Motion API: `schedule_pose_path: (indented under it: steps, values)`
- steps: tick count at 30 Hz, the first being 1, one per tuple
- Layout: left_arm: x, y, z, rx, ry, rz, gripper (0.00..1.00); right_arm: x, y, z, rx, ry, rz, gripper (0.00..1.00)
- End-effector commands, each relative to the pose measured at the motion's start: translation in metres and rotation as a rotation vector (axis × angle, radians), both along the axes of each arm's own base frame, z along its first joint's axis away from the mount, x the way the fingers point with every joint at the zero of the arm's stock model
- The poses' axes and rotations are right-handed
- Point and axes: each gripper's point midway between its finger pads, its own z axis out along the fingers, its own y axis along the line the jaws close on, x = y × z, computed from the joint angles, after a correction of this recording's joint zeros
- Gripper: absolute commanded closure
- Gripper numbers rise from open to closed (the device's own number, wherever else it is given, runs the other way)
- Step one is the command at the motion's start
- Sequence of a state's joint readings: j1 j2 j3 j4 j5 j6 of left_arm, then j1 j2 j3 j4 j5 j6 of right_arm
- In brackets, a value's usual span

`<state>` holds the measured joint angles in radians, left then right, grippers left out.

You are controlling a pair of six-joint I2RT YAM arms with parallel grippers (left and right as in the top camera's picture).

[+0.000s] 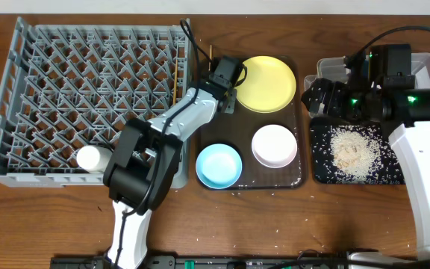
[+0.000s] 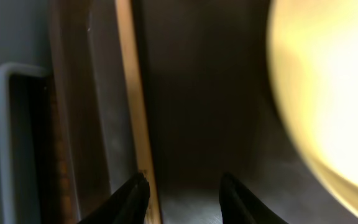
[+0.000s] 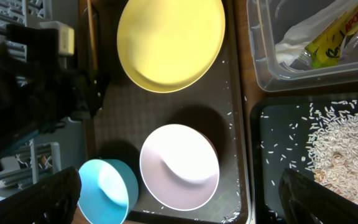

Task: Sort waste into correct bins and load items into the dishwasher
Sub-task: 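Grasp the second wooden chopstick with the left gripper, then place the second chopstick into the dish rack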

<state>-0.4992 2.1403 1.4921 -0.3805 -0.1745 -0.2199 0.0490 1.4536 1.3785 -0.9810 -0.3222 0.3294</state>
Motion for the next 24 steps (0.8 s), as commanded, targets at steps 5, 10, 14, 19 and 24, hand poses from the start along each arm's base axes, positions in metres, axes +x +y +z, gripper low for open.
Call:
schedule_pose_path:
  steps: [5, 10, 14, 19, 24]
  values:
    - [0.001, 0.016, -0.031, 0.084, 0.022, 0.035, 0.61, 0.000, 0.000, 0.002, 0.006, 0.002, -0.005, 0.01]
    - [-0.014, -0.008, -0.048, -0.048, 0.121, -0.007, 0.76, -0.001, 0.000, 0.002, 0.006, 0.002, -0.005, 0.01]
    - [-0.016, -0.008, -0.049, -0.048, 0.130, -0.008, 0.81, -0.001, 0.000, 0.002, 0.006, 0.004, -0.005, 0.01]
    - [-0.013, -0.010, -0.029, -0.067, 0.101, -0.012, 0.87, -0.004, 0.000, 0.000, 0.005, 0.017, -0.005, 0.01]
    - [-0.009, -0.012, 0.048, -0.116, 0.007, -0.018, 0.92, -0.004, 0.000, 0.000, 0.005, 0.017, -0.005, 0.01]
